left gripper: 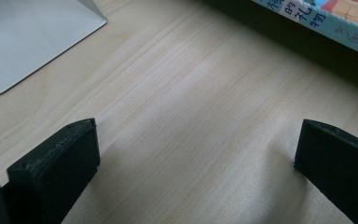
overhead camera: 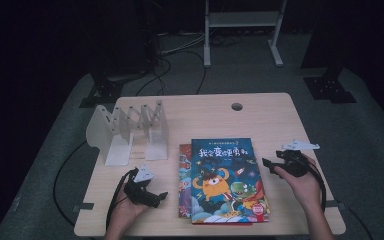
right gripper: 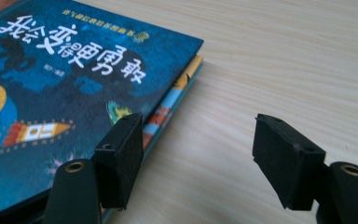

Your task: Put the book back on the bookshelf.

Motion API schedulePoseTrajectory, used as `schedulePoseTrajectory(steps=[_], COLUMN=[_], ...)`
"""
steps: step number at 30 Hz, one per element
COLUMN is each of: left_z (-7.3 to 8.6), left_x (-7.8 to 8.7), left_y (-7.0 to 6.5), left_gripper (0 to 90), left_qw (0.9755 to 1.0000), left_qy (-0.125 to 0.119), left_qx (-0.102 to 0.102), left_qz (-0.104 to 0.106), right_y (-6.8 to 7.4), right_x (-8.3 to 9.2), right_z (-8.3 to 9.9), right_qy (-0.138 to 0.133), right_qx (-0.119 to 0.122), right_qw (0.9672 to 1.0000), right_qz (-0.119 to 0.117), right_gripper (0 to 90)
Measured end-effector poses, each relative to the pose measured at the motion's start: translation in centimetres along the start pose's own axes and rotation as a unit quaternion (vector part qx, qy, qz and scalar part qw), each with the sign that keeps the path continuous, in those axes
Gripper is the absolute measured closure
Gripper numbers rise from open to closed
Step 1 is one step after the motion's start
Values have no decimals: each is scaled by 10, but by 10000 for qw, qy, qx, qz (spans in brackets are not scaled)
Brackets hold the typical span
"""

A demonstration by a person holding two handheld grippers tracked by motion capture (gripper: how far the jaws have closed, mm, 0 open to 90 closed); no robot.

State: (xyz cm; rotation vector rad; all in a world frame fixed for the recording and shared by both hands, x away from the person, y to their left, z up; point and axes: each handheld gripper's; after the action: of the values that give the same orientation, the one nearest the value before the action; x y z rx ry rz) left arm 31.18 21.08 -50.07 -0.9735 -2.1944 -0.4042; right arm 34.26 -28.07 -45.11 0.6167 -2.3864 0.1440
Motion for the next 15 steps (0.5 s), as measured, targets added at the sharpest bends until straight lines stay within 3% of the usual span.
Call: schedulePoseTrajectory(steps=[15], left_z=[6], left_x=[7], left_y=[4], left_gripper=[0], left_qw=[10000], left_qy=[30], left_qx=[55], left_qz=[-52], right_y=[10], right_x=[-32], right_z=[-32], right_qy=[58], right_qx=[68], right_qw=[9997], right_qz=[-223], right_gripper=[328])
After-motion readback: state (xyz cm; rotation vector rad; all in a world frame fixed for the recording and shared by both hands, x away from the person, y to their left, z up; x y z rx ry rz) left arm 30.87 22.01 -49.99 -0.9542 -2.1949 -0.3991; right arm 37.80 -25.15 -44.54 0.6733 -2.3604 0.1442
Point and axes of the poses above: each handheld gripper's, and its own axes: x roughly backward along the jaws, z roughly out of its underside, y roughly to its left, and after that the axes turned 1 degree about x, right-handed
